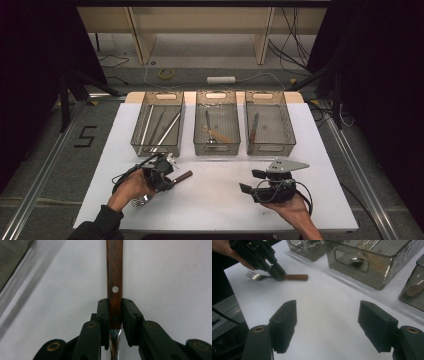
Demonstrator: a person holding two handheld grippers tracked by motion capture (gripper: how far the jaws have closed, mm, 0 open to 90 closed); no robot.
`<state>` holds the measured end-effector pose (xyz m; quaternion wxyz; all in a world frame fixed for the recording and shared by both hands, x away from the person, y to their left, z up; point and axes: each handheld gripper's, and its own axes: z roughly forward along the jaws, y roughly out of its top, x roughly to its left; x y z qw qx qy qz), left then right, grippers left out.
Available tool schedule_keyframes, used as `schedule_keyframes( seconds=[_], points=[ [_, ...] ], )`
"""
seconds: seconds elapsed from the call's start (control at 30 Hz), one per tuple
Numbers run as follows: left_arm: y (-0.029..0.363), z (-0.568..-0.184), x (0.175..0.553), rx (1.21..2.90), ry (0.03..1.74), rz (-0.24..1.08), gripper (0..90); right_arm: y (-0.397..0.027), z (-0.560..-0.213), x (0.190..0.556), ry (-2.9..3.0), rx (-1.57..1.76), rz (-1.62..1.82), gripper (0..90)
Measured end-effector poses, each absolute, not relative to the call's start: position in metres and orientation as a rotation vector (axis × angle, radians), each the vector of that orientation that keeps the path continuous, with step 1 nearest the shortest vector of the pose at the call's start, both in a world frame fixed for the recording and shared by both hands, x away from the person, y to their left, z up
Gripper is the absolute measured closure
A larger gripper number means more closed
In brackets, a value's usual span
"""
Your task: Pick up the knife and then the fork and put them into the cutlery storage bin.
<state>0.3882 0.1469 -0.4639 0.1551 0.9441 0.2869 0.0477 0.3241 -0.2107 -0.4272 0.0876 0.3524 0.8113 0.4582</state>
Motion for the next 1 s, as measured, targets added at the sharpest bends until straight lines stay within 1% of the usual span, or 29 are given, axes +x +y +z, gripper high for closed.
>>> schedule_keyframes(
  seconds=[0.2,0.37,0.7,1.0],
  points=[
    [0.146,-0.46,0.387,2.691,0.827,0.116,76.3,-0.204,-0.426,0.322,2.432,1.02,1.38,32.4],
    [0.144,-0.456,0.384,2.665,0.824,0.07,76.3,-0.193,-0.426,0.32,2.454,0.964,1.376,32.5],
    [0.126,-0.45,0.372,2.651,0.745,-0.002,76.3,-0.157,-0.427,0.311,2.524,0.75,1.32,32.5],
    [0.114,-0.45,0.365,2.665,0.693,-0.033,76.3,-0.12,-0.435,0.303,2.551,0.506,1.17,32.9]
  ],
)
